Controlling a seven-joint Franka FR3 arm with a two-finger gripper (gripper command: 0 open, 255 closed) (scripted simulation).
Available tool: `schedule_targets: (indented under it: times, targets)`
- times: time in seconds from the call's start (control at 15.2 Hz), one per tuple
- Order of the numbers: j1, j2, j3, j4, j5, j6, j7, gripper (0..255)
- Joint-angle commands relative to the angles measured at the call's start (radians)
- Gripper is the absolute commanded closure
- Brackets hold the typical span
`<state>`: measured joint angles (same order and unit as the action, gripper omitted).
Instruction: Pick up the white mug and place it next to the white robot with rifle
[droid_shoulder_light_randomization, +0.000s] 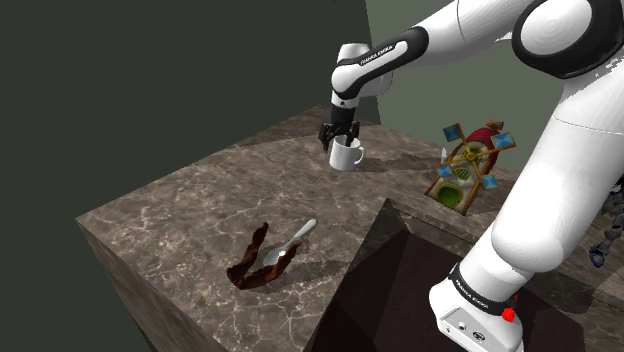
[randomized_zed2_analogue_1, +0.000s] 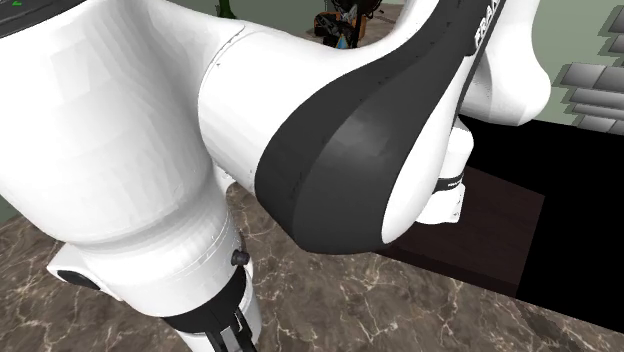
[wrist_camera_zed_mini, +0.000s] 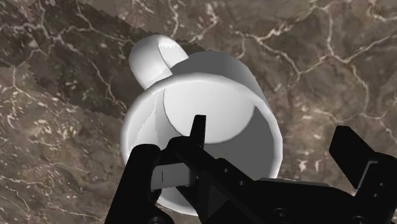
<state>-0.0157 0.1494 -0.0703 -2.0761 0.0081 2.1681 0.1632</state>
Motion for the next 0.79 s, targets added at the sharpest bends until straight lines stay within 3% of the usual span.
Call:
schedule_targets:
  times: [0.0, 0.46, 0.53, 0.73]
  targets:
    - [0.000, 0.007, 0.000, -0.008, 0.001, 0.015, 0.000, 0]
    - [0.000, 0.007, 0.000, -0.008, 0.001, 0.015, 0.000, 0]
    - [0.000, 0.007, 0.000, -0.008, 0.001, 0.015, 0.000, 255]
    - [0.000, 0.007, 0.000, -0.008, 0.001, 0.015, 0.000, 255]
